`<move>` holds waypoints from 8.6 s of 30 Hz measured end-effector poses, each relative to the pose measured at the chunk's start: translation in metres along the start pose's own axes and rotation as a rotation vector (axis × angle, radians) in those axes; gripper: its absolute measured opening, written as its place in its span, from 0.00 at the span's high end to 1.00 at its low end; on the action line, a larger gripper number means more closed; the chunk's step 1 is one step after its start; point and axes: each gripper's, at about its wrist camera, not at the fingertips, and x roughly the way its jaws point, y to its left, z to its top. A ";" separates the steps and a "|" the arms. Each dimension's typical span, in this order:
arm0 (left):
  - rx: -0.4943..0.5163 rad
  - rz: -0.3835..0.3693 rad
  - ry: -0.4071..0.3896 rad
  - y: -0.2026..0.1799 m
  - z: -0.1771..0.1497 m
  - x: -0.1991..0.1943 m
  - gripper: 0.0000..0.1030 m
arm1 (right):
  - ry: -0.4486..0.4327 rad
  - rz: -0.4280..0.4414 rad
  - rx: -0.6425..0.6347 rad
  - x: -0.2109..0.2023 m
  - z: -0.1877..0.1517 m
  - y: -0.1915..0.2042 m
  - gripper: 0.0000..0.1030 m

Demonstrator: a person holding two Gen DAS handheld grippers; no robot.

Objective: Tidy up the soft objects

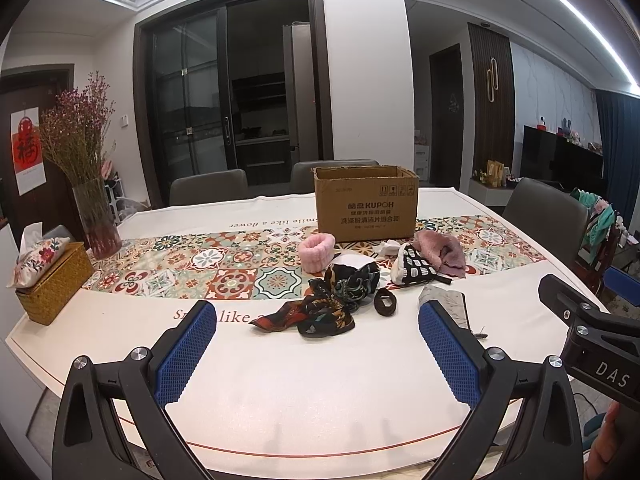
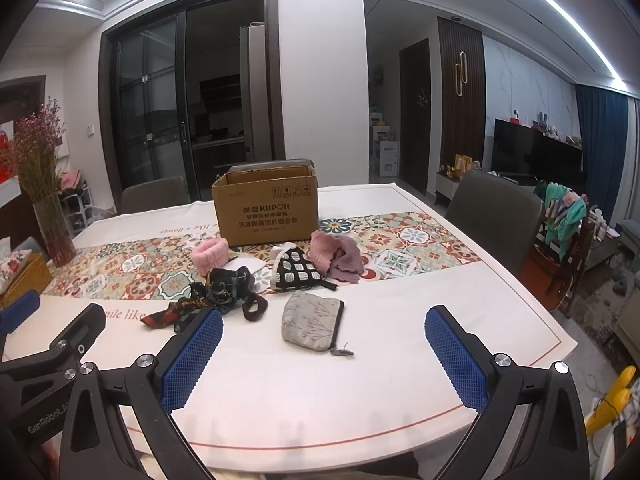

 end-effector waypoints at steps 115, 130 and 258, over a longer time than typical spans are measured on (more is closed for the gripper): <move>0.198 -0.133 0.366 -0.006 0.003 0.245 0.01 | 0.414 0.037 0.094 0.226 0.003 0.019 0.01; 0.215 -0.164 0.474 -0.013 -0.014 0.292 0.06 | 0.463 -0.014 0.064 0.259 -0.010 0.021 0.01; 0.095 -0.380 0.073 -0.039 0.295 0.377 0.76 | 0.123 0.378 0.114 0.380 0.282 0.027 0.84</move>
